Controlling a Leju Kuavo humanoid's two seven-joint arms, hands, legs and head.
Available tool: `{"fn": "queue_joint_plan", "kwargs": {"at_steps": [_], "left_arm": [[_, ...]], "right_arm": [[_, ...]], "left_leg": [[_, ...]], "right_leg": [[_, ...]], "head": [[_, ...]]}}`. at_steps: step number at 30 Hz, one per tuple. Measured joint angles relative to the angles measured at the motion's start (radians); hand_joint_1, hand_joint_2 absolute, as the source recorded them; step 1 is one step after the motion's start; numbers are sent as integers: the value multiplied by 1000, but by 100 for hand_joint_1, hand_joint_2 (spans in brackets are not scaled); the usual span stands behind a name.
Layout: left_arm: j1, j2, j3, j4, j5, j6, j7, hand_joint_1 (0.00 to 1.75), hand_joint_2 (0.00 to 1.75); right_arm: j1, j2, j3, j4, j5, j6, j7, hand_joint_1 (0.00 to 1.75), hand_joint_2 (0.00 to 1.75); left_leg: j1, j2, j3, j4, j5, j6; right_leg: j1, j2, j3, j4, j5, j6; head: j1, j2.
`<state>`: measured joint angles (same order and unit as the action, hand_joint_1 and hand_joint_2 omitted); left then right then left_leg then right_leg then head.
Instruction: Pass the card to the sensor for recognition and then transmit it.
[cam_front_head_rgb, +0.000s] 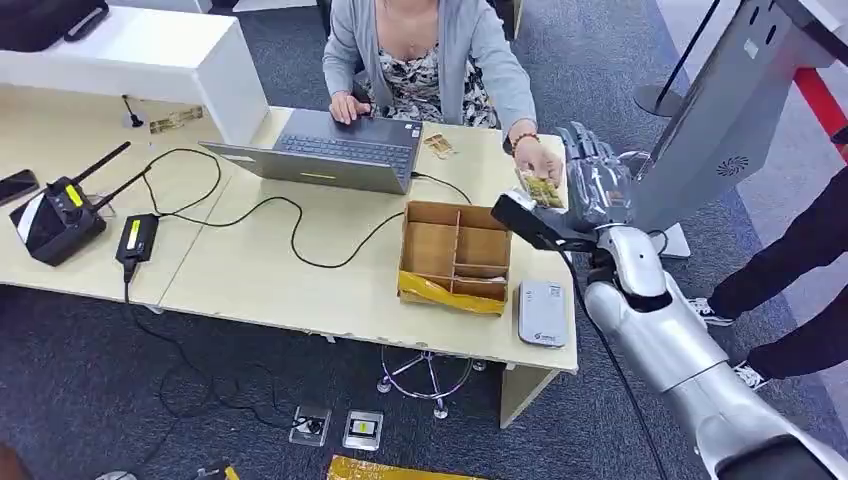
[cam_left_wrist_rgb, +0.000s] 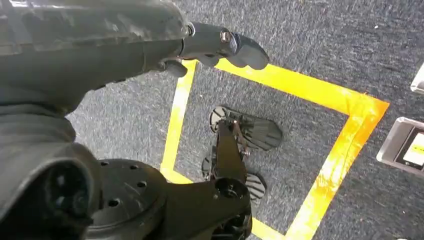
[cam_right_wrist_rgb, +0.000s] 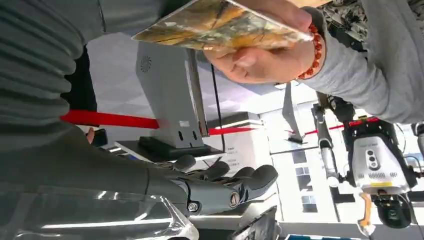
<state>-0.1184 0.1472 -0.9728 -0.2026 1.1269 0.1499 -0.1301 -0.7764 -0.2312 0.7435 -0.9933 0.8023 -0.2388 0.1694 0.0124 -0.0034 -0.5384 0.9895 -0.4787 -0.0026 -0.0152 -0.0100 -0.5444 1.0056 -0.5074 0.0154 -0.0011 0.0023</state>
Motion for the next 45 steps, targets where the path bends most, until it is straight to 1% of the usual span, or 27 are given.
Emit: {"fn": "queue_joint_plan", "kwargs": {"at_steps": [5,11,12,16,24,32,35,41,45], "left_arm": [[1,-5,0,0,5,12,0,0,0],[1,-6,0,0,8,19,-1,0,0],[1,-7,0,0,8,21,-1,0,0],[1,-8,0,0,8,20,-8,0,0],[2,-10,0,2,5,18,-11,0,0],[2,-11,0,2,-15,9,-18,0,0],[2,-10,0,3,-23,5,-18,0,0],[2,-10,0,5,-24,0,-19,0,0],[2,-10,0,6,-24,-3,-19,0,0]], "right_arm": [[-17,27,-1,55,1,-11,-18,0,175],[-34,61,-3,121,-15,-54,-57,0,175],[-37,66,-4,130,-16,-60,-59,173,175],[-47,78,-5,153,-17,-77,-61,175,175],[-62,95,-14,185,-36,-87,-71,175,175],[-63,95,-18,193,-40,-84,-43,175,175],[-62,87,-19,192,-48,-80,-29,175,175],[-61,77,-19,191,-48,-66,-22,175,175],[-45,59,-19,176,-47,-55,-8,175,175]], "left_leg": [[0,0,0,0,0,0],[0,0,0,0,0,0],[0,0,0,0,0,0],[0,0,0,0,0,0],[0,0,0,0,0,0],[0,1,1,0,0,0],[0,1,1,0,0,0],[0,1,1,0,0,0],[0,1,1,0,0,0]], "right_leg": [[0,0,0,0,0,0],[0,0,0,0,0,0],[0,0,0,0,0,0],[0,0,0,0,0,0],[0,0,0,0,0,0],[0,1,0,0,0,0],[0,1,-1,0,0,0],[0,2,-1,0,0,0],[0,2,-1,0,0,0]], "head": [[0,0],[0,0],[0,0],[0,0],[0,0],[0,0],[0,0],[0,0],[0,0]]}}
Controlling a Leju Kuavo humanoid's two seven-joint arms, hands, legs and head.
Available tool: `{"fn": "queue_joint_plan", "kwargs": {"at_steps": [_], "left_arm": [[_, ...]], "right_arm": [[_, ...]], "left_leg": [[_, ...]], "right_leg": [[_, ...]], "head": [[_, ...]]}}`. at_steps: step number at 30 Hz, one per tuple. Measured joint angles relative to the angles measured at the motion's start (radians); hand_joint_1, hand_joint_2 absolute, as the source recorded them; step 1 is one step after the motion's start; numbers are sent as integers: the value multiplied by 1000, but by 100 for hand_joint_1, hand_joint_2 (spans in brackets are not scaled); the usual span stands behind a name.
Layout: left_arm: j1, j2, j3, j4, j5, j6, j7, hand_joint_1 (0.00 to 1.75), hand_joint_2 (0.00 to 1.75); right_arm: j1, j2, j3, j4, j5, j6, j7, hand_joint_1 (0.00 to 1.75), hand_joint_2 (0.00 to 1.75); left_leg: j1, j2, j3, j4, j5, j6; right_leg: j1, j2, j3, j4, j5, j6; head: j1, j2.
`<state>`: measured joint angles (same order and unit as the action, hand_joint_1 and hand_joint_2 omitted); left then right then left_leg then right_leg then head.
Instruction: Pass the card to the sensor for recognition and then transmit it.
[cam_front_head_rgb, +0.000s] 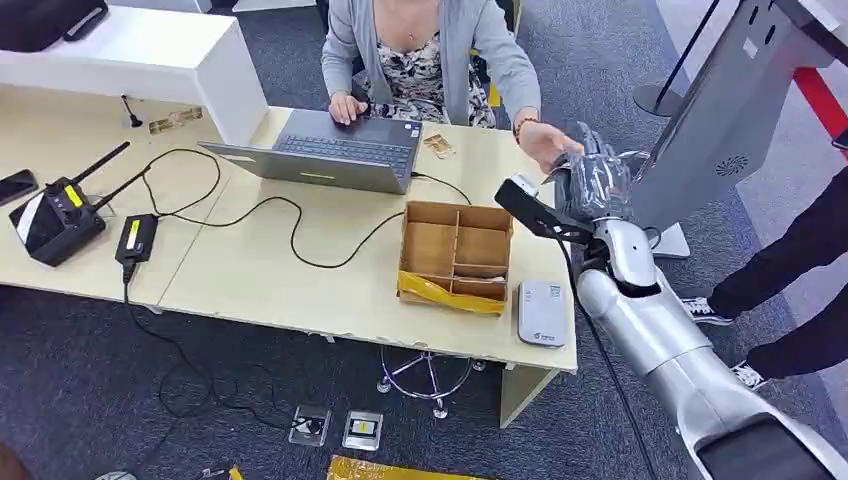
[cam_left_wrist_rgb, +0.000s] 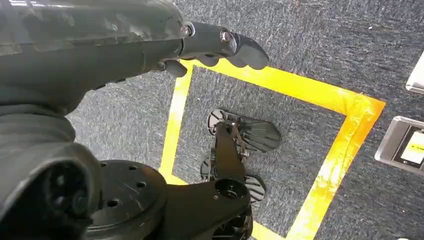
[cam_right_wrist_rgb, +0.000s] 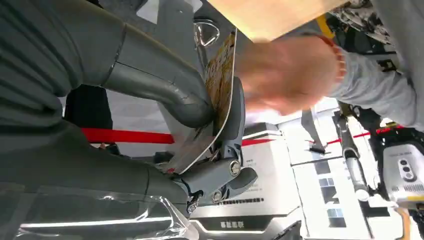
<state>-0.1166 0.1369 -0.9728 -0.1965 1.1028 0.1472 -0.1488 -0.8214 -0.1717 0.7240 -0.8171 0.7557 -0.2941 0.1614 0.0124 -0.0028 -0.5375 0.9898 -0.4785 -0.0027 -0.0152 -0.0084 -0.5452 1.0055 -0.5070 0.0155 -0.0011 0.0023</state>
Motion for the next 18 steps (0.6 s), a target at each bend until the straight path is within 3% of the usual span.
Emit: {"fn": "queue_joint_plan", "kwargs": {"at_steps": [11,18], "left_arm": [[2,2,0,2,33,8,-3,0,0],[3,2,3,2,48,12,-2,0,0]], "right_arm": [[100,-86,-29,-87,-14,43,-2,175,175],[138,-113,-31,-123,-37,53,-22,175,175]], "left_leg": [[0,0,0,0,0,0],[0,0,0,0,0,0]], "right_leg": [[0,0,0,0,0,0],[0,0,0,0,0,0]], "head": [[0,0],[0,0]]}}
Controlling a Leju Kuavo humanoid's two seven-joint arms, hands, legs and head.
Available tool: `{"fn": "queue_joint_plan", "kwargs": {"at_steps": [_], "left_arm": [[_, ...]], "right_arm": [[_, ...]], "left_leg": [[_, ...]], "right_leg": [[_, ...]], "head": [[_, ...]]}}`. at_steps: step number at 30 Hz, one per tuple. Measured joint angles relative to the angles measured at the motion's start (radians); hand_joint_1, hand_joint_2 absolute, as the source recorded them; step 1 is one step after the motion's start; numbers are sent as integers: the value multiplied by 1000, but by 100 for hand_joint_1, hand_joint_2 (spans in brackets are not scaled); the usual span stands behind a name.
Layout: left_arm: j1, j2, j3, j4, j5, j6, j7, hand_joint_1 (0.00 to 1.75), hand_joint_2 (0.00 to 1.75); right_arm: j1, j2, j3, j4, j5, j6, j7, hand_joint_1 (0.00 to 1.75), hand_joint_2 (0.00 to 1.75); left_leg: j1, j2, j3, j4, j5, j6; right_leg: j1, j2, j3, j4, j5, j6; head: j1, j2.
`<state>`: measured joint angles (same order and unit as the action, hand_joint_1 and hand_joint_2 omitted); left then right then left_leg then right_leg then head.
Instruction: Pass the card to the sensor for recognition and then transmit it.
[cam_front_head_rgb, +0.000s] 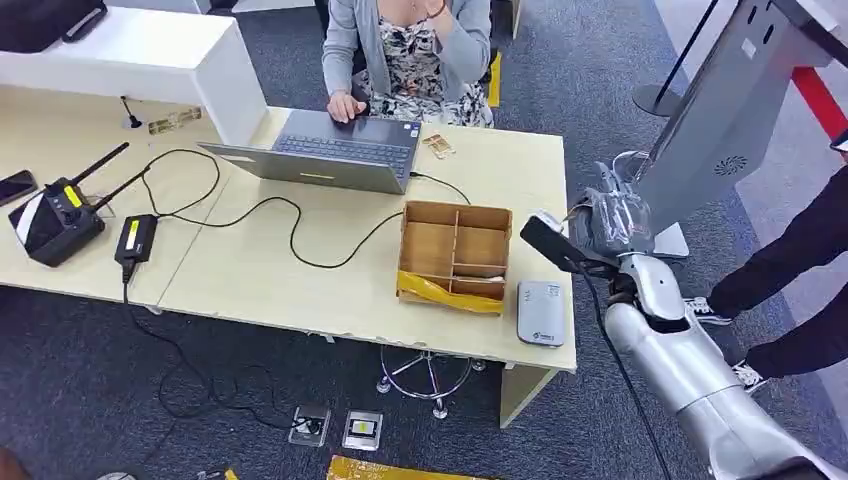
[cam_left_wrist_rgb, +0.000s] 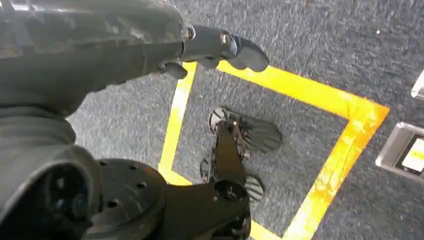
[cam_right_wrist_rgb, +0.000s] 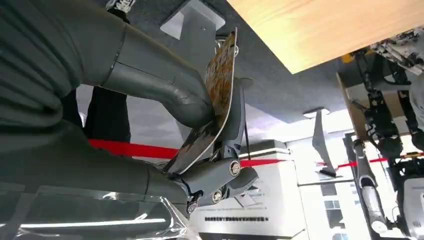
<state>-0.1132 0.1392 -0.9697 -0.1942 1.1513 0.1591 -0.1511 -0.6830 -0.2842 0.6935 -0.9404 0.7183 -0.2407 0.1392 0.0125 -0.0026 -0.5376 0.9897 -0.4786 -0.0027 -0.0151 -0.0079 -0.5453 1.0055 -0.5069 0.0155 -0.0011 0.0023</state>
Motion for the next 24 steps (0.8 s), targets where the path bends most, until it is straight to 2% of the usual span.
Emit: {"fn": "queue_joint_plan", "kwargs": {"at_steps": [9,17,24], "left_arm": [[0,0,0,0,-7,8,-1,0,0],[0,14,0,0,-27,-10,3,0,0],[0,16,0,0,-28,-11,7,0,0]], "right_arm": [[42,-11,23,-13,-39,11,-9,175,175],[90,-43,53,-22,-116,-9,42,175,175],[107,-55,61,-22,-136,-24,46,175,175]], "left_leg": [[0,0,0,0,0,0],[0,0,0,0,0,0],[0,0,0,0,0,0]], "right_leg": [[0,0,0,0,0,0],[0,0,0,0,0,0],[0,0,0,0,0,0]], "head": [[0,0],[0,0],[0,0]]}}
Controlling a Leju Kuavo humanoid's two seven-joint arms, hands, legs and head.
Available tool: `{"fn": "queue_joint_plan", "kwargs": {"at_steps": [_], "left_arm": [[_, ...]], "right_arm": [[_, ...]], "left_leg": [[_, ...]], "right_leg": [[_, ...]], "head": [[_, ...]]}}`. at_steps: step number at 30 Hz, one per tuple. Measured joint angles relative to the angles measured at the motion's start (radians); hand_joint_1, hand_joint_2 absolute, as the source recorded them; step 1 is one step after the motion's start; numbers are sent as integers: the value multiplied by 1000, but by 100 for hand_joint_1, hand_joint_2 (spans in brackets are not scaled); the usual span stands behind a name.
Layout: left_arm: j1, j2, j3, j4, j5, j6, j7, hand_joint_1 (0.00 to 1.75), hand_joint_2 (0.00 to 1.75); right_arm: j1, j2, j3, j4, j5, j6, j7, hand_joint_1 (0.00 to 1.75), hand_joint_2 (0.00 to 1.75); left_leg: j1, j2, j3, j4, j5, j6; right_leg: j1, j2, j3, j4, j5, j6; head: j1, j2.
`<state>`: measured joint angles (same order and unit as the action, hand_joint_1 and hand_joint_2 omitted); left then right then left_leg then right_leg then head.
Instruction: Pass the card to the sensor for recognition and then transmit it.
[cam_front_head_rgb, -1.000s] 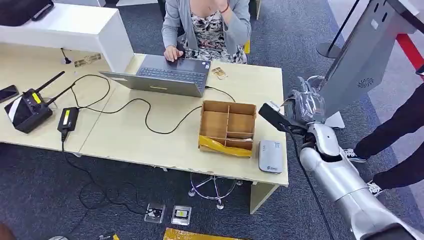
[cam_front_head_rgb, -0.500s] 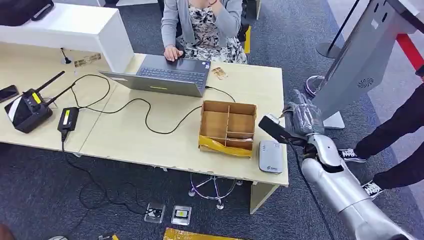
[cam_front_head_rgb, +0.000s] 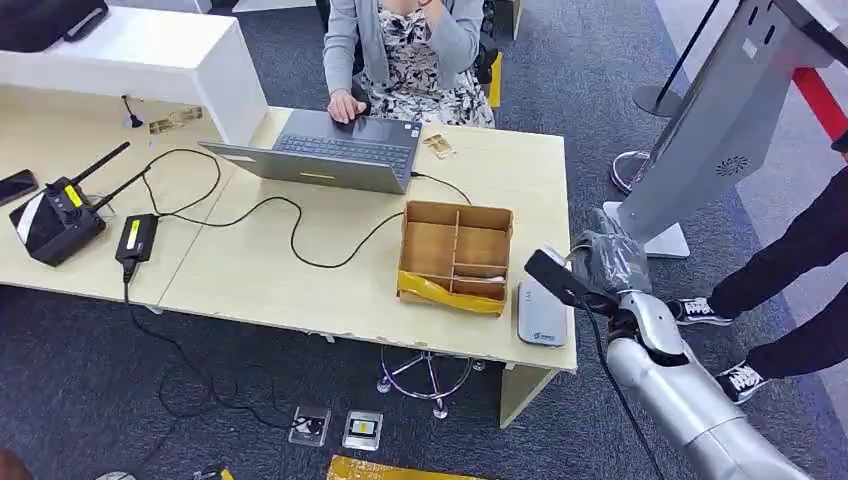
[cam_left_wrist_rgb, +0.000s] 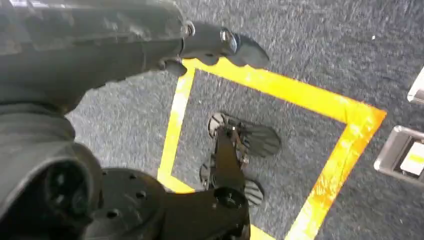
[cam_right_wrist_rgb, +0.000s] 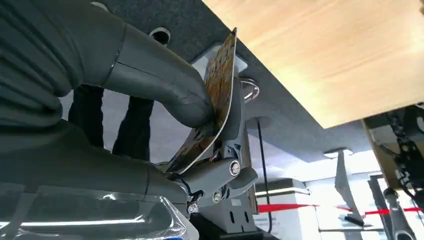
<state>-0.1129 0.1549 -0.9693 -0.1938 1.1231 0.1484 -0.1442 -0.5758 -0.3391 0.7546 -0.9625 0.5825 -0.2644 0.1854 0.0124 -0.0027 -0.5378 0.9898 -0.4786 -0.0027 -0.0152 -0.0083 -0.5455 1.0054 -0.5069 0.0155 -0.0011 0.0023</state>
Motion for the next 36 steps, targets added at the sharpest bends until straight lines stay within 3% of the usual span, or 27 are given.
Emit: {"fn": "queue_joint_plan", "kwargs": {"at_steps": [15,36], "left_arm": [[0,10,0,0,11,-1,43,0,0],[0,7,0,1,7,19,61,0,0]], "right_arm": [[83,-35,33,-8,-17,27,9,175,175],[82,-2,121,-13,-69,21,-17,175,175]], "left_leg": [[0,0,0,0,0,0],[0,0,0,0,0,0]], "right_leg": [[0,0,0,0,0,0],[0,1,0,0,0,0]], "head": [[0,0],[0,0]]}}
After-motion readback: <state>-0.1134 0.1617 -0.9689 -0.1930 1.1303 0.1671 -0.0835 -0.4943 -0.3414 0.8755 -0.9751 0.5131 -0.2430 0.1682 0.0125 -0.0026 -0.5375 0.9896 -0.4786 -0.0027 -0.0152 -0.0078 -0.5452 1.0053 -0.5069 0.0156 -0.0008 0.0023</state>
